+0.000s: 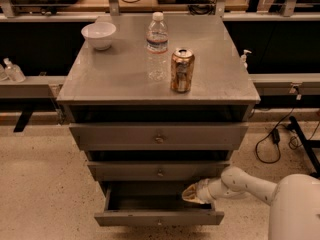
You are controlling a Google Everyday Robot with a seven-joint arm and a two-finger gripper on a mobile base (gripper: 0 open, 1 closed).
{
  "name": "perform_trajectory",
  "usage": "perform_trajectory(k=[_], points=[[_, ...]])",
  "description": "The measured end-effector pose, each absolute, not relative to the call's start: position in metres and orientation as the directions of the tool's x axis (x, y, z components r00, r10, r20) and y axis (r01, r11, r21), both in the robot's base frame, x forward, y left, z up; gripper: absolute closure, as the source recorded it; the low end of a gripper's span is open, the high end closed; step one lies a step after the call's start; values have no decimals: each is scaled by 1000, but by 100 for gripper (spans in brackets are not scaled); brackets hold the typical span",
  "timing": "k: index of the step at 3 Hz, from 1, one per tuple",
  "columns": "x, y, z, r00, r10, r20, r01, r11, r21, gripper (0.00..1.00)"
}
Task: Open bottom drawer
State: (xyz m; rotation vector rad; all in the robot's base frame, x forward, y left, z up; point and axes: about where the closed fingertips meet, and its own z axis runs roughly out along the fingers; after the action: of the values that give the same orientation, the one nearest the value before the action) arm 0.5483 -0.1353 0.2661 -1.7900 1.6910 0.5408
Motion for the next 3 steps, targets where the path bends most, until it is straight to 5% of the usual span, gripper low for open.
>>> perform_trajectory(k=[3], points=[[557,-144,195,35,-735,-677,-993,52,-107,100]])
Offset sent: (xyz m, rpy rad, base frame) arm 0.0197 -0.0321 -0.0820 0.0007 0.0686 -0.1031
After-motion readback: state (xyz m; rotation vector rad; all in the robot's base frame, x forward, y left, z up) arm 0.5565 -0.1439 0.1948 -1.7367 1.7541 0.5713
